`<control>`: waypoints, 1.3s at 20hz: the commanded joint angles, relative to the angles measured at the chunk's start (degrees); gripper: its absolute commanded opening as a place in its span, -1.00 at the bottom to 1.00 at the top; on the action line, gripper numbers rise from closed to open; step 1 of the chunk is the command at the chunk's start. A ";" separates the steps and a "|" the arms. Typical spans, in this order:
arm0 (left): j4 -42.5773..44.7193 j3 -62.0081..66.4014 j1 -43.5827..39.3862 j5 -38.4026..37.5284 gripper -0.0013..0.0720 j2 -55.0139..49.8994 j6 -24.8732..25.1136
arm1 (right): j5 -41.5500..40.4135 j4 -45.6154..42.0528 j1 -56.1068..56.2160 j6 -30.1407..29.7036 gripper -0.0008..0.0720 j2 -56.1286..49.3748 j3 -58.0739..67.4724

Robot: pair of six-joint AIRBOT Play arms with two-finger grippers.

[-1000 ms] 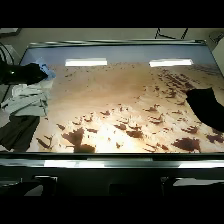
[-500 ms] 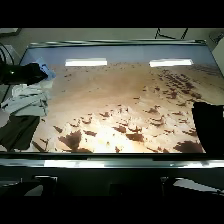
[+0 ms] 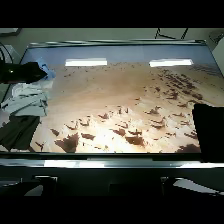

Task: Fold the clothes and pants, and hang the long-sleeved shirts on hangers.

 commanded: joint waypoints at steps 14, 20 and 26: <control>18.51 -14.32 -2.56 -7.65 0.95 -8.24 -2.49 | 5.09 8.68 45.31 -6.36 0.90 2.51 5.07; 18.58 -16.39 -2.47 -7.08 0.95 -8.96 -2.47 | 5.31 7.52 45.29 -5.07 0.90 2.45 4.96; 18.56 -16.39 -2.47 -7.08 0.95 -9.01 -2.47 | 5.31 7.50 45.29 -5.05 0.90 2.45 4.96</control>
